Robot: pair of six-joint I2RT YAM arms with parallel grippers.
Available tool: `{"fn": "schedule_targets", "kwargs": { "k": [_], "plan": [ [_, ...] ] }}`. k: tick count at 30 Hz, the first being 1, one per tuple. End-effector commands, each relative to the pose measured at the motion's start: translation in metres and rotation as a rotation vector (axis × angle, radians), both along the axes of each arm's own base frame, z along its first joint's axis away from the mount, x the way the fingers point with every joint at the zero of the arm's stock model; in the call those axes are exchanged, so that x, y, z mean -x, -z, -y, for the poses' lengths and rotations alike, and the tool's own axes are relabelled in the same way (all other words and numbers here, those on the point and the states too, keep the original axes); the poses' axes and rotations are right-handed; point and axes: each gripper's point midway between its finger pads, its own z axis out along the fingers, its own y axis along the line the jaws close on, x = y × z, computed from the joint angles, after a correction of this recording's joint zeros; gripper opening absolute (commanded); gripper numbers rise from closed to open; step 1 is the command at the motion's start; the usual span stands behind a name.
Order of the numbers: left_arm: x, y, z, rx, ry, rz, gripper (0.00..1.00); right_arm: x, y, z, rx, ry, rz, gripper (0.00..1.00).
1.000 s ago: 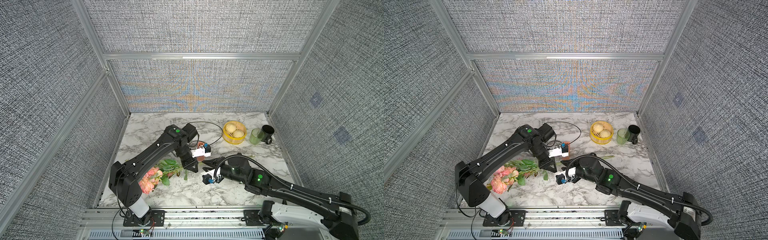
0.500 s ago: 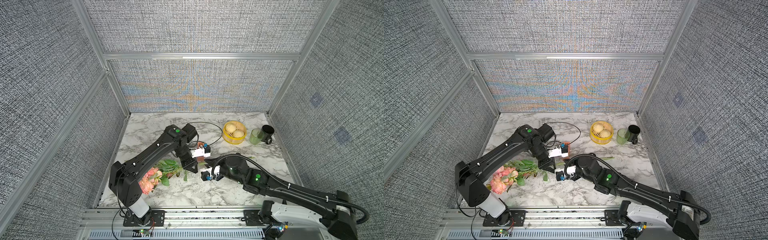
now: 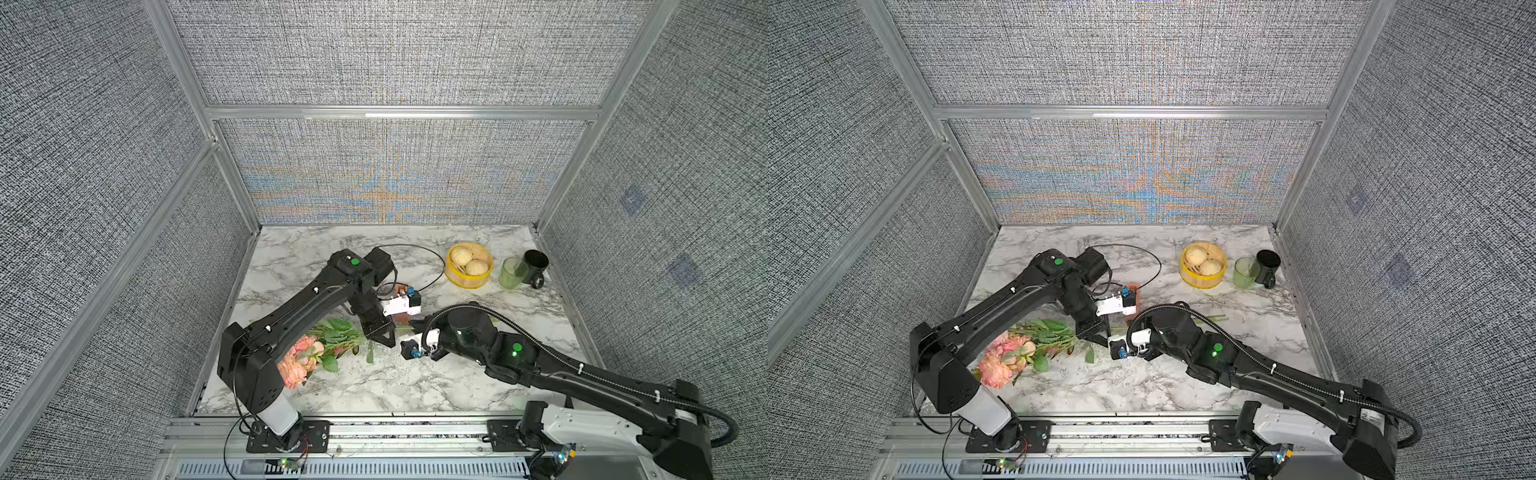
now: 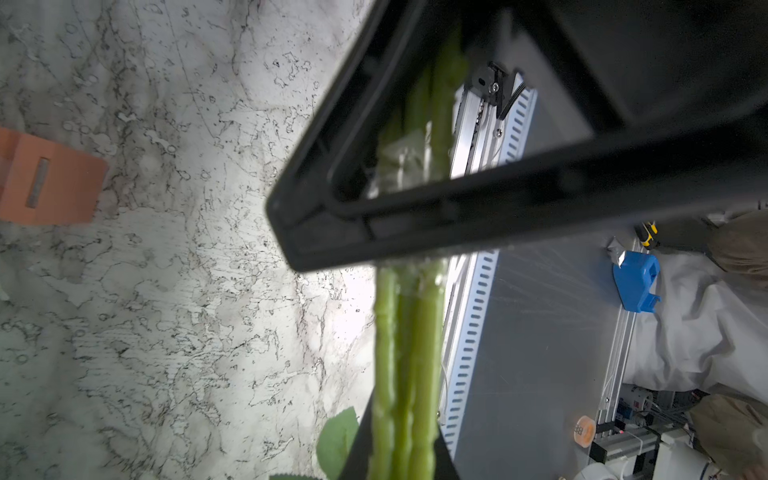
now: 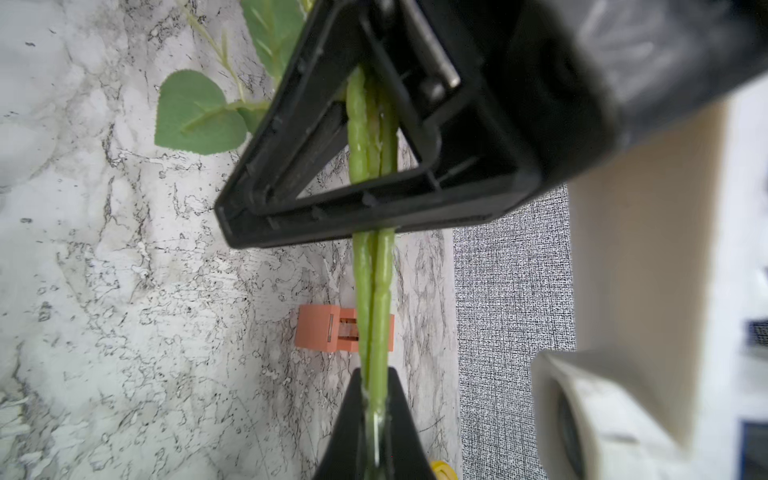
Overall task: Wrap bouquets with tape
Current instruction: Wrap the tape around the bouquet, then place the wrapped bouquet at the center of the board.
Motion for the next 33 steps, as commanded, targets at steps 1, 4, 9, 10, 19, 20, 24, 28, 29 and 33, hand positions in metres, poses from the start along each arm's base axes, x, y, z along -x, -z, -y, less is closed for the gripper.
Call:
{"fn": "schedule_targets", "kwargs": {
  "k": [1, 4, 9, 10, 19, 20, 24, 28, 29, 33],
  "plan": [
    [0.000, 0.000, 0.002, 0.016, 0.010, -0.004, 0.00, 0.009, 0.013, 0.007, 0.052, -0.002, -0.074, 0.00],
    [0.000, 0.005, 0.000, -0.005, 0.008, -0.012, 0.00, 0.013, 0.004, 0.009, 0.013, -0.012, -0.058, 0.26],
    [-0.003, 0.009, -0.001, -0.010, -0.001, -0.014, 0.00, 0.021, -0.006, 0.023, -0.033, -0.013, -0.027, 0.49],
    [-0.004, 0.009, -0.001, -0.009, -0.002, -0.015, 0.00, 0.021, -0.006, 0.025, -0.034, -0.006, -0.021, 0.50],
    [-0.005, 0.011, 0.000, -0.014, -0.006, -0.033, 0.00, 0.032, -0.015, 0.007, -0.134, -0.100, 0.065, 0.54],
    [-0.005, 0.011, 0.001, -0.014, -0.005, -0.036, 0.00, 0.029, -0.016, 0.003, -0.142, -0.098, 0.069, 0.54],
    [-0.005, 0.011, 0.001, -0.016, -0.003, -0.042, 0.00, 0.015, -0.012, -0.012, -0.097, -0.068, 0.088, 0.54],
    [-0.005, 0.011, 0.001, -0.018, 0.004, -0.052, 0.00, 0.000, 0.002, -0.016, -0.029, -0.009, 0.103, 0.49],
    [-0.005, 0.011, 0.001, -0.018, 0.003, -0.057, 0.00, -0.003, 0.005, -0.015, -0.014, 0.008, 0.106, 0.47],
    [-0.006, 0.014, 0.001, -0.023, 0.003, -0.063, 0.00, -0.008, 0.010, -0.011, -0.002, 0.046, 0.110, 0.24]
  ]
}}
